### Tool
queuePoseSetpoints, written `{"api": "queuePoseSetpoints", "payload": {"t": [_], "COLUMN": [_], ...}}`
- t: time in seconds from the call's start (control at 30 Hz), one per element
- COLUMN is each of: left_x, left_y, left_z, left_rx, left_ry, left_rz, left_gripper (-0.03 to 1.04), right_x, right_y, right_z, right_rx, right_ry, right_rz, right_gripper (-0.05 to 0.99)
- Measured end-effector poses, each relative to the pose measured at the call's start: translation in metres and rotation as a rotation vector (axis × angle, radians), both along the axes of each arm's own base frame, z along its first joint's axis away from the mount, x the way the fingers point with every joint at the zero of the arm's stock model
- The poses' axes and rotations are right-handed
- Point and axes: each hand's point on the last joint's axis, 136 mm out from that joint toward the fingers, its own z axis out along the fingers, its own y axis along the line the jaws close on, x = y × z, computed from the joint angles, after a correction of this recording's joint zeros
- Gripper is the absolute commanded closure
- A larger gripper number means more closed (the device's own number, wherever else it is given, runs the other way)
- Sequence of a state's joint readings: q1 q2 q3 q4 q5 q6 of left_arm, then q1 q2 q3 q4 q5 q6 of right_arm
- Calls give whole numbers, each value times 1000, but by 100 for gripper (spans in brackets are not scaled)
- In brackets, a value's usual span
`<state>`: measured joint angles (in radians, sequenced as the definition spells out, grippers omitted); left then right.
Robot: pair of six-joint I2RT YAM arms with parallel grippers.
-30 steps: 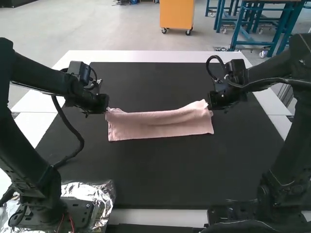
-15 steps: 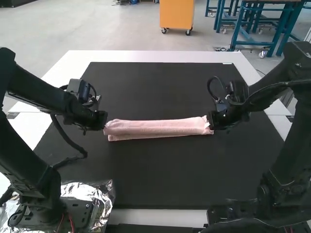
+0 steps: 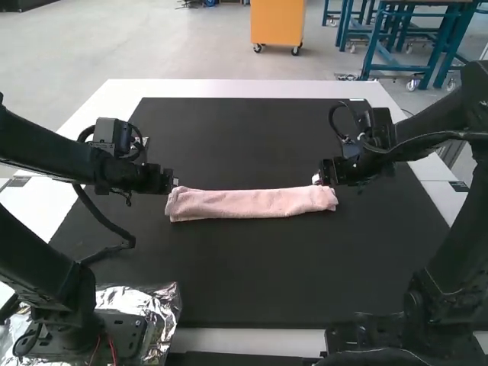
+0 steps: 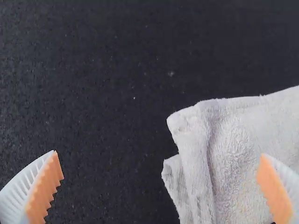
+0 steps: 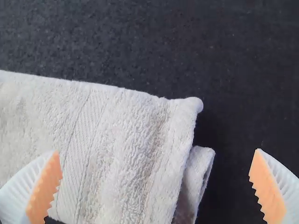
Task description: Fold the towel.
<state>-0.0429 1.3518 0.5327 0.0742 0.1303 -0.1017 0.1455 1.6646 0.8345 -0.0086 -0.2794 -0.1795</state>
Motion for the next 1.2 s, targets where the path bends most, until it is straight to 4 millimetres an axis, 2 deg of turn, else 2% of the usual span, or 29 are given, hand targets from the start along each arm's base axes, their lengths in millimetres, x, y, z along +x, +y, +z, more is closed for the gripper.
{"api": "queuePoseSetpoints", "payload": {"t": [0.1,0.2,0.47,0.6,0.67,0.73,0.8,0.87,0.9,1.07,1.2], "left_x": [9,9,7,7,7,7,7,7,7,7,7], "left_y": [7,9,8,8,8,8,8,7,7,4,4], "left_z": [17,16,15,14,14,14,15,15,15,15,15], "left_rx": [-3,-5,-10,-10,-10,-11,-15,-20,-23,-34,-41], "left_ry": [-45,-35,-27,-26,-25,-25,-25,-24,-24,-22,-24], "left_rz": [21,29,28,28,28,28,28,27,27,18,14], "left_gripper": [4,4,4,4,4,4,4,4,4,4,4], "right_x": [3,1,-12,-11,-8,-8,-9,-7,-6,-4,-11], "right_y": [0,0,-2,-2,-2,-1,0,-3,-4,-3,-2], "right_z": [5,0,-36,-44,-45,-49,-56,-62,-63,-63,-60], "right_rx": [2,-1,-15,-16,-15,-15,-16,-34,-36,-32,-22], "right_ry": [-14,-2,94,102,95,96,111,111,109,101,139], "right_rz": [0,-2,-4,-5,-5,-4,-1,-10,-14,-11,-5], "right_gripper": [2,3,3,4,12,27,53,88,95,96,96]}}
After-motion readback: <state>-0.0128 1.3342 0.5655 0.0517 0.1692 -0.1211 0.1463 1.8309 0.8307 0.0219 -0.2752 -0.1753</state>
